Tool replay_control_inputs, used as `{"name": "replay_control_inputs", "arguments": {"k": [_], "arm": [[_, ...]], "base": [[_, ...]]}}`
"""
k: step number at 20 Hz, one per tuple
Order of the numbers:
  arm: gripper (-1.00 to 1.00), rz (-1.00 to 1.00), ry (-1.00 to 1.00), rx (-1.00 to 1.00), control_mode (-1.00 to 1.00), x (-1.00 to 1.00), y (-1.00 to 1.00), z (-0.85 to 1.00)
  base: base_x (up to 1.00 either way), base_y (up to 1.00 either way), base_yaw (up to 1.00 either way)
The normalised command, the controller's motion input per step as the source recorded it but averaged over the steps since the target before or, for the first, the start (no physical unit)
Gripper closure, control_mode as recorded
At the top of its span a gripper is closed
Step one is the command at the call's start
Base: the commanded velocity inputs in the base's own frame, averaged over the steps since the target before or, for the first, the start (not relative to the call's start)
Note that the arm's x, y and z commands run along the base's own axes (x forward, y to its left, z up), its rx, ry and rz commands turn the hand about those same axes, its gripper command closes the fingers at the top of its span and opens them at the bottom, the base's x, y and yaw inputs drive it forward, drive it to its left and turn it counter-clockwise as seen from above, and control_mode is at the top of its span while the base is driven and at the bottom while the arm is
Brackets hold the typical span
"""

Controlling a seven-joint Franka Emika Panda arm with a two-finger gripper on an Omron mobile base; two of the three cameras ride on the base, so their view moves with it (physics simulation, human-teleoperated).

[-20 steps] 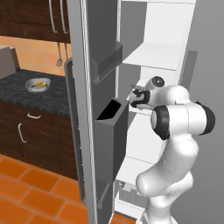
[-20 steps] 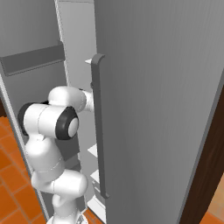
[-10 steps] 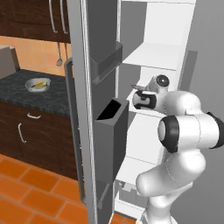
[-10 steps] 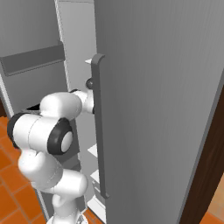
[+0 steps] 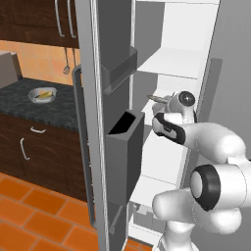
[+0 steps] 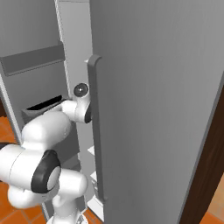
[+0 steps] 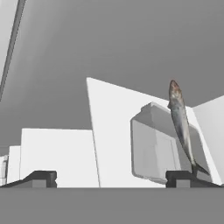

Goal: Take the meat container that has the fish and place it on the second highest rack of the freezer. Then take the vegetable container that has the squash and cucumber and place it on the highest rack of the freezer.

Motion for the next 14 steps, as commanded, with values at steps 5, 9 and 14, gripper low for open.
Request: {"name": "replay_control_inputs", "arguments": {"k": [5,9,14], "arm": [[-1.00,0.00,0.00,0.00,-1.00,-0.60,0.21,0.58],[-1.00,-0.02,0.01,0.01,-1.00,-0.42,0.24,0.69],[-1.00,-0.01,0.05,0.10,-1.00,-0.60,0.30,0.57]], "base": [[0.00,0.00,0.00],[0.00,0.00,0.00],[0.00,0.00,0.00]]}}
